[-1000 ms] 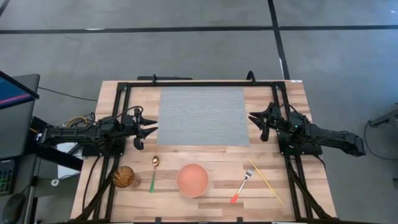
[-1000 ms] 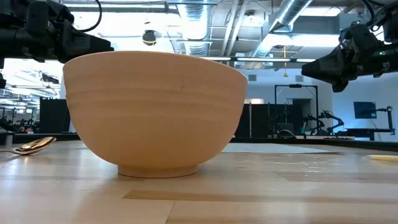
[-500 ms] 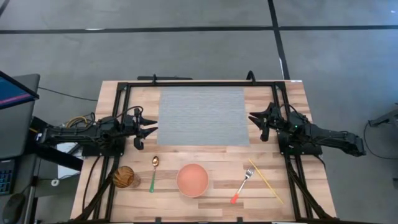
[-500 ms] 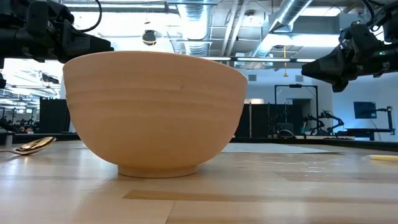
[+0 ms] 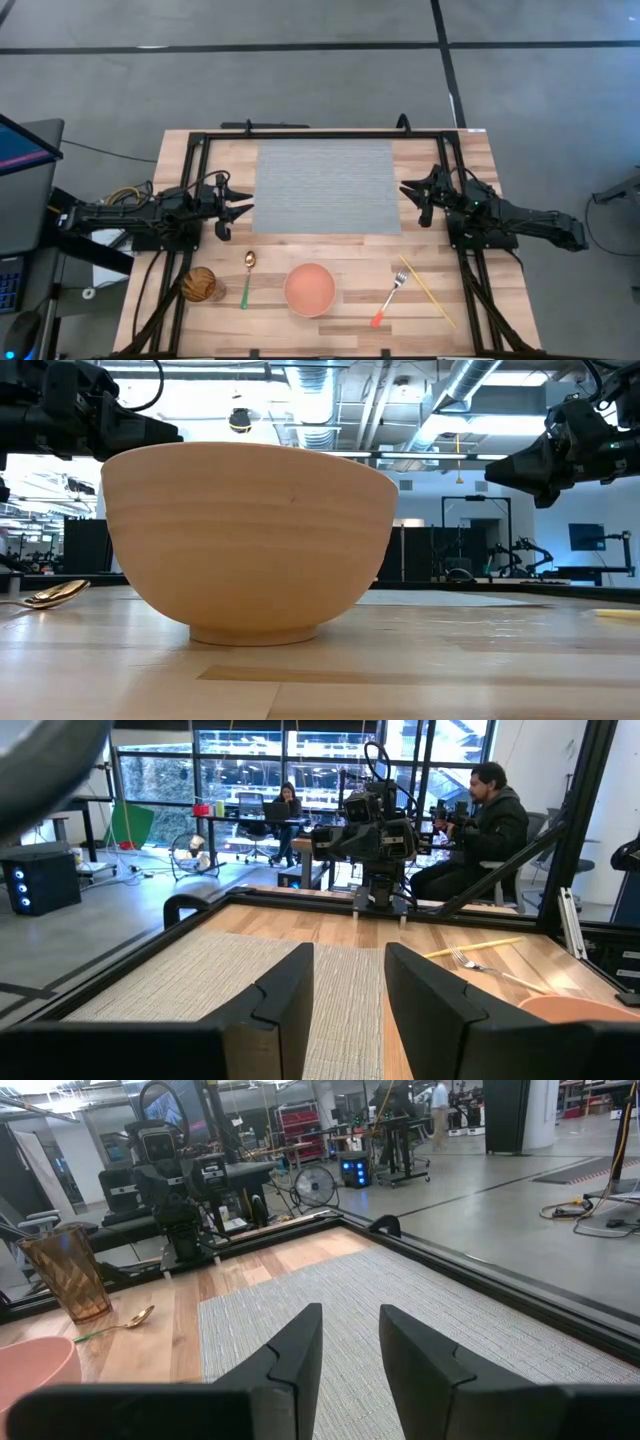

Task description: Pick & Place Utensil

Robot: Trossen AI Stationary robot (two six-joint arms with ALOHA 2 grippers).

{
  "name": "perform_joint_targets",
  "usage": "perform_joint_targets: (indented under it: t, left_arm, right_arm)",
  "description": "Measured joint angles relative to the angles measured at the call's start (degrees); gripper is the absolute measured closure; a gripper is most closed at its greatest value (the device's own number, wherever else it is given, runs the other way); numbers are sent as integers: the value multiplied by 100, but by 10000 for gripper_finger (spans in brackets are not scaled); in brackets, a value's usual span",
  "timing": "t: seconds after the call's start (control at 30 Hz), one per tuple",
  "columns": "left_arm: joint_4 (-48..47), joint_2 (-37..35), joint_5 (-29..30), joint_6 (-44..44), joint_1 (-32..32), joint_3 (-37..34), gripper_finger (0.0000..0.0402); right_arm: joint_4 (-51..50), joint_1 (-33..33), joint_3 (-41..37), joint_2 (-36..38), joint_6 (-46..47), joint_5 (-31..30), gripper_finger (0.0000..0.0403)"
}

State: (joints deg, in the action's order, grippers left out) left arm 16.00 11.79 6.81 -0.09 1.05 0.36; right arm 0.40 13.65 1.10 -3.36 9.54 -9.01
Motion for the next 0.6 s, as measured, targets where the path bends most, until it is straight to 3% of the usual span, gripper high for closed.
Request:
perform_joint_targets:
  t: [0.33,0.6]
  left_arm:
    - [192,0,-2,-11,0,0,275]
    - [294,33,-207,-742,1,-1,275]
  right_arm:
    - [1,2,0,0,0,0,306]
    - [174,2,-4,-1,3,-3,306]
